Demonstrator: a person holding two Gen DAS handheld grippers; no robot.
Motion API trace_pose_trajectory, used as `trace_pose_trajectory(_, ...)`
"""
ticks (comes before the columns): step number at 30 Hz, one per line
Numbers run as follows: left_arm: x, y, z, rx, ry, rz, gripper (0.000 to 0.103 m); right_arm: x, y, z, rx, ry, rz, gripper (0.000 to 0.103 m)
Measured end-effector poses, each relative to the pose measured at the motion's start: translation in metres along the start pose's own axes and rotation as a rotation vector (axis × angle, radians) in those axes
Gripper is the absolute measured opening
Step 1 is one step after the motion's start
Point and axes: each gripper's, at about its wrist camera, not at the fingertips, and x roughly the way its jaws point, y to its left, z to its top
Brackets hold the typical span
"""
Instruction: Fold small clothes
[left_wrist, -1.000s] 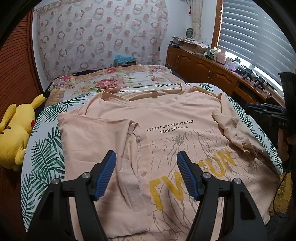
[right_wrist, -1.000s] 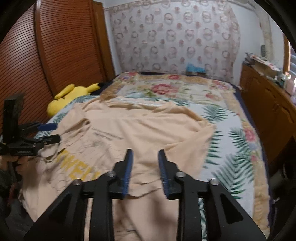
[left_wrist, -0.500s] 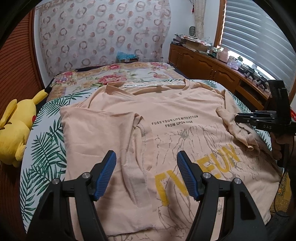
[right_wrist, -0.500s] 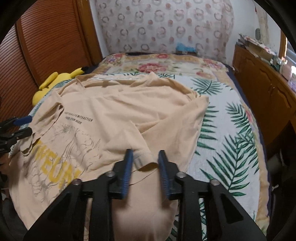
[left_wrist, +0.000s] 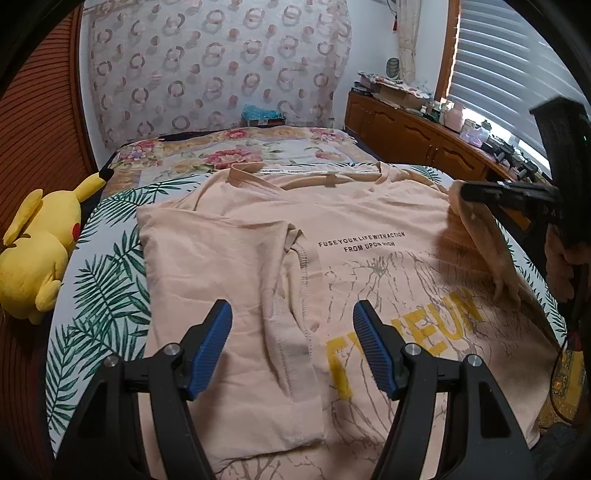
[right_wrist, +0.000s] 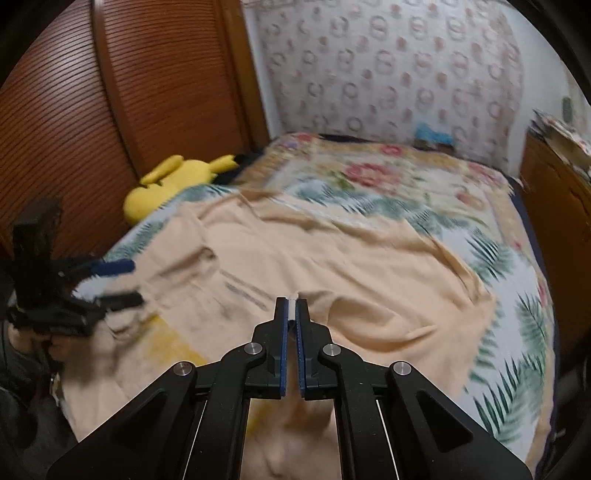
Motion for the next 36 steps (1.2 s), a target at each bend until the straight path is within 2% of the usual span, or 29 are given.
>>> trace_pose_trajectory(3, -0.004, 0.003, -0.002, -0.008, -0.004, 0.005, 0.068, 0.007, 0.008, 0.012, -0.001, -0.020, -0.006, 0.002)
trace_pose_trajectory(5, -0.007, 0.004, -0.004, -0.010, -0.006, 0.007, 0.068, 0.008, 0.007, 0.016, 0.020, -0.039, -0.027, 0.009)
trace_pose_trajectory(7, -0.009, 0.005, -0.006, -0.011, -0.007, 0.011, 0.068, 0.006, 0.005, 0.016, 0.029, -0.043, -0.034, 0.013)
trace_pose_trajectory(11, -0.013, 0.007, -0.009, -0.018, -0.014, 0.014, 0.068, 0.000, 0.003, 0.009, 0.031, -0.031, -0.060, 0.013)
trace_pose_trajectory(22, -0.029, -0.009, -0.021, 0.011, -0.052, -0.011, 0.068, -0.035, 0.006, -0.063, 0.033, 0.057, -0.139, 0.014)
trace_pose_trajectory(24, -0.032, -0.013, -0.026, 0.023, -0.061, -0.012, 0.068, -0.040, 0.009, -0.076, 0.037, 0.063, -0.143, 0.022)
trace_pose_trajectory(25, -0.034, -0.014, -0.029, 0.025, -0.063, -0.010, 0.068, -0.042, 0.011, -0.080, 0.039, 0.063, -0.149, 0.032)
trace_pose_trajectory(30, -0.039, -0.016, -0.048, 0.020, -0.065, -0.016, 0.068, -0.051, 0.019, -0.103, 0.058, 0.051, -0.139, 0.032)
trace_pose_trajectory(36, -0.045, -0.017, -0.065, 0.015, -0.063, -0.006, 0.068, -0.051, 0.034, -0.118, 0.025, 0.065, -0.138, 0.031)
